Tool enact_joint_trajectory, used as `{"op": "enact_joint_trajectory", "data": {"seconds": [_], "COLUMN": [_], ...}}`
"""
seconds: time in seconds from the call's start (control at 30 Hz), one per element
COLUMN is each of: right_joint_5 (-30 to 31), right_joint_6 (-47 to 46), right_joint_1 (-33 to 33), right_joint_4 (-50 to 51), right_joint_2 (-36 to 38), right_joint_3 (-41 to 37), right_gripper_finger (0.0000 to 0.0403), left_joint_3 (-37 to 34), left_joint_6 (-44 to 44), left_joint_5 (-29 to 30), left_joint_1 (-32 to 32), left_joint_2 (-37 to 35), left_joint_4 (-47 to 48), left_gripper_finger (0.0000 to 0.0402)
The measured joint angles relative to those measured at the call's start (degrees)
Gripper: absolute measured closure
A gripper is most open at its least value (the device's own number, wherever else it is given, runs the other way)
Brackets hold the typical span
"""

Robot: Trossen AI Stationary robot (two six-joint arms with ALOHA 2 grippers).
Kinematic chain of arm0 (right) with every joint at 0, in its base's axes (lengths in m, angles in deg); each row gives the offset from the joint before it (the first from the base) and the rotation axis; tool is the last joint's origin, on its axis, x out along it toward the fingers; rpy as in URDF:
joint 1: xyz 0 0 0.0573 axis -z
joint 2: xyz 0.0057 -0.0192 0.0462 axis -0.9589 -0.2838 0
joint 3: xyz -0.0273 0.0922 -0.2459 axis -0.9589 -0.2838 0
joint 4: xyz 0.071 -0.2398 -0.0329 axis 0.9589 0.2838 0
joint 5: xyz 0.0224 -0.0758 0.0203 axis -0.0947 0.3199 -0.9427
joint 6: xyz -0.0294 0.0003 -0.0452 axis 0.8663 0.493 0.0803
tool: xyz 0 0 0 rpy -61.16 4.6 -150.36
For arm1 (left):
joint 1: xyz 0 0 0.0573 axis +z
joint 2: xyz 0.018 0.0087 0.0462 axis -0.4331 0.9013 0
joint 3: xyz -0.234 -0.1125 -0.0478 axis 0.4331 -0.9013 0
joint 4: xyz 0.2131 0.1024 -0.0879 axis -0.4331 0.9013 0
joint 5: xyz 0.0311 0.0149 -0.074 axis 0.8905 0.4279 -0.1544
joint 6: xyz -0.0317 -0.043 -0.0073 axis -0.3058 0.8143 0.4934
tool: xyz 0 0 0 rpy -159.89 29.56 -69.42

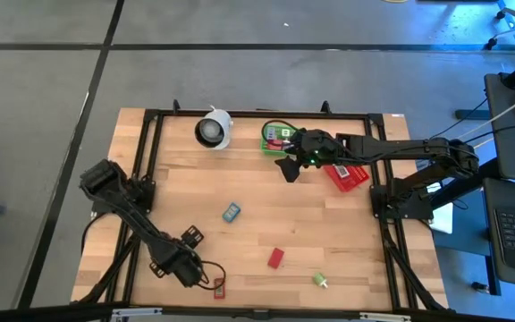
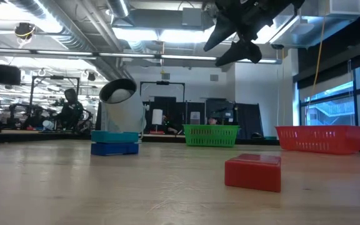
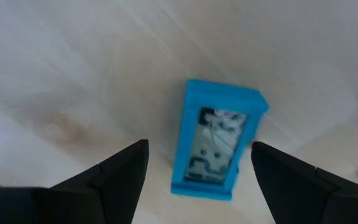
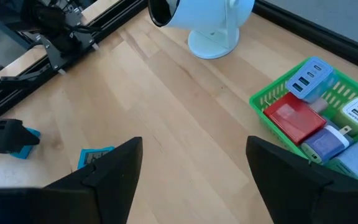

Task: Pick & Place Office items
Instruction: Put the bottom blue digital timer into the red bin

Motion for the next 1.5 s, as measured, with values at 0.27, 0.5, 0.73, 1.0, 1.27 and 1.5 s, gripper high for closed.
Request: {"op": "enact_joint_trajectory", "data": {"seconds": [0.27, 0.5, 0.73, 1.0, 1.27, 1.5], "right_joint_5": [-0.02, -0.02, -2.45, -6.97, -12.83, -13.13], "right_joint_6": [-0.04, -0.22, -1.27, -3.93, -6.86, -5.73], "right_joint_1": [0.00, 0.00, 0.00, 0.00, -1.22, -2.62], "right_joint_4": [0.00, 0.02, 0.00, -3.21, -8.00, -9.01], "right_joint_2": [0.00, 0.00, 0.00, 0.00, 0.02, 3.18], "right_joint_3": [0.00, 0.00, 0.00, 0.00, 0.00, 0.00], "right_gripper_finger": [0.0115, 0.0115, 0.0115, 0.0115, 0.0115, 0.0115], "left_joint_3": [0.20, 0.13, 5.28, 17.98, 20.59, 22.43], "left_joint_6": [1.94, 3.16, 13.40, 19.14, 21.90, 30.57], "left_joint_5": [-2.07, -5.06, -6.34, 7.32, 29.49, 35.24], "left_joint_1": [0.01, 0.85, 5.71, 14.67, 19.39, 26.84], "left_joint_2": [1.67, 1.44, 1.88, 1.75, 1.68, 1.64], "left_joint_4": [-0.01, 0.14, 6.04, 16.86, 17.65, 11.08], "left_gripper_finger": [0.0168, 0.0260, 0.0260, 0.0260, 0.0260, 0.0260]}}
